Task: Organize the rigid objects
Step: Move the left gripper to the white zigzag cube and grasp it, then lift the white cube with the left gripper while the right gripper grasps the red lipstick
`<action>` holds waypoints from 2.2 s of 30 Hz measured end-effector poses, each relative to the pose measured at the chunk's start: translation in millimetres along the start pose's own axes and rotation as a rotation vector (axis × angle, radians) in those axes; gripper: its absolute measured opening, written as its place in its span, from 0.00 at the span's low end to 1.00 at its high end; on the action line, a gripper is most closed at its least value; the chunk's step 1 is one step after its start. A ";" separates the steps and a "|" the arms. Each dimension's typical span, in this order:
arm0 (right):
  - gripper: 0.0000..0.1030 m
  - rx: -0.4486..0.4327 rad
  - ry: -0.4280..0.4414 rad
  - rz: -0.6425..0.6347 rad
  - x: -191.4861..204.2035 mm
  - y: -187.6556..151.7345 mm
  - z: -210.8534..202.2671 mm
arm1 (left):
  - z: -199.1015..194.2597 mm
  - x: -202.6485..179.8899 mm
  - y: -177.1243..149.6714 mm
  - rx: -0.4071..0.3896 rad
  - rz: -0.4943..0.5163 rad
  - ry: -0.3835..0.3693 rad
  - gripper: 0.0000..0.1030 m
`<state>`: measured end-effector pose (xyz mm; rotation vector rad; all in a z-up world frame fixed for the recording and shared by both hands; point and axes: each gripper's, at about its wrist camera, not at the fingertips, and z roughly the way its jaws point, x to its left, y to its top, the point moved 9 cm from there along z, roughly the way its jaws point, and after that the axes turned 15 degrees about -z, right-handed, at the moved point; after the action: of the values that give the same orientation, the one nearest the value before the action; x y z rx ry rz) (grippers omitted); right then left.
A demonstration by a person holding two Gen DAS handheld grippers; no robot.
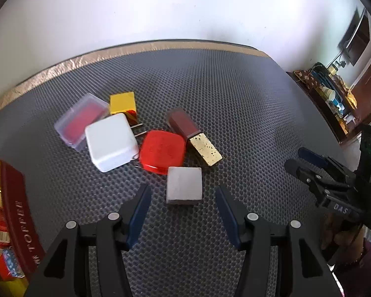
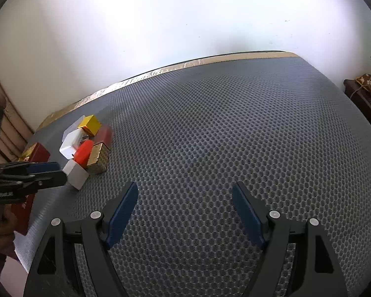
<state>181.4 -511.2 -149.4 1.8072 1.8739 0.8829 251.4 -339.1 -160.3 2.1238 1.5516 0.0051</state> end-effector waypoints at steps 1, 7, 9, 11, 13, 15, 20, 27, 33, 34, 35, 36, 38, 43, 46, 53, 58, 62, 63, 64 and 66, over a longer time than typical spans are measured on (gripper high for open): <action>0.74 -0.001 0.003 0.001 0.2 -0.1 0.1 | 3.8 -0.5 1.0 0.002 0.003 0.004 0.54; 0.74 0.006 0.014 -0.003 1.2 -0.6 1.4 | 19.9 0.4 -1.1 0.012 0.042 0.059 0.54; 0.74 0.010 0.016 -0.004 2.2 -0.4 3.2 | 21.3 -0.6 -2.1 -0.012 0.054 0.042 0.54; 0.75 0.013 0.017 -0.006 2.9 -0.6 5.0 | 22.7 0.3 -4.2 -0.013 0.038 0.022 0.32; 0.75 0.017 0.017 -0.009 3.3 -0.9 6.1 | 19.6 2.6 -6.3 -0.028 0.031 0.019 0.29; 0.76 0.021 0.016 -0.012 4.0 -1.2 7.7 | 12.1 6.2 -11.9 -0.045 0.019 0.017 0.29; 0.78 0.028 0.015 -0.023 5.5 -1.9 10.6 | -14.0 18.2 -40.6 -0.058 -0.049 -0.021 0.29; 0.74 0.035 -0.028 -0.039 8.2 2.3 12.9 | -49.7 26.6 -83.5 -0.055 -0.133 -0.058 0.29; 0.67 0.011 0.106 -0.133 63.0 37.7 18.3 | -81.1 39.2 -102.2 -0.074 -0.155 -0.062 0.29; 0.66 0.018 0.123 -0.170 77.1 43.1 23.2 | -84.6 37.8 -103.0 -0.082 -0.156 -0.059 0.29; 0.65 0.029 0.138 -0.199 88.5 46.9 28.3 | -93.1 39.8 -104.5 -0.095 -0.157 -0.061 0.29; 0.61 0.038 0.141 -0.224 96.7 49.7 32.5 | -99.0 40.9 -105.6 -0.104 -0.158 -0.062 0.29; 0.56 0.062 0.126 -0.277 109.3 54.6 43.6 | -110.2 47.0 -105.4 -0.125 -0.164 -0.053 0.29; 0.45 0.124 0.087 -0.336 115.5 58.9 63.6 | -132.7 56.2 -106.2 -0.158 -0.182 -0.059 0.29; 0.42 0.138 0.089 -0.353 118.2 61.5 68.7 | -141.3 62.2 -108.1 -0.157 -0.197 -0.060 0.29; 0.42 0.166 0.089 -0.383 123.5 73.7 75.1 | -145.4 71.0 -110.2 -0.141 -0.248 -0.089 0.29; 0.42 0.170 0.109 -0.341 123.3 89.1 78.5 | -145.9 74.6 -109.2 -0.145 -0.260 -0.089 0.29; 0.41 0.195 0.098 -0.299 120.4 101.0 94.1 | -146.1 74.0 -109.7 -0.144 -0.254 -0.089 0.29; 0.39 0.207 0.089 -0.294 119.5 101.6 98.5 | -145.9 73.8 -109.8 -0.143 -0.251 -0.089 0.29; 0.36 0.226 0.090 -0.280 118.8 101.1 105.3 | -146.1 73.5 -109.7 -0.142 -0.249 -0.087 0.29; 0.24 0.260 0.113 -0.258 122.5 98.3 117.9 | -147.8 73.4 -109.2 -0.146 -0.246 -0.088 0.29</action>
<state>321.5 -373.5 -150.9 1.6299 2.3217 0.6874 136.6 -191.5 -95.7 1.7875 1.6949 -0.0573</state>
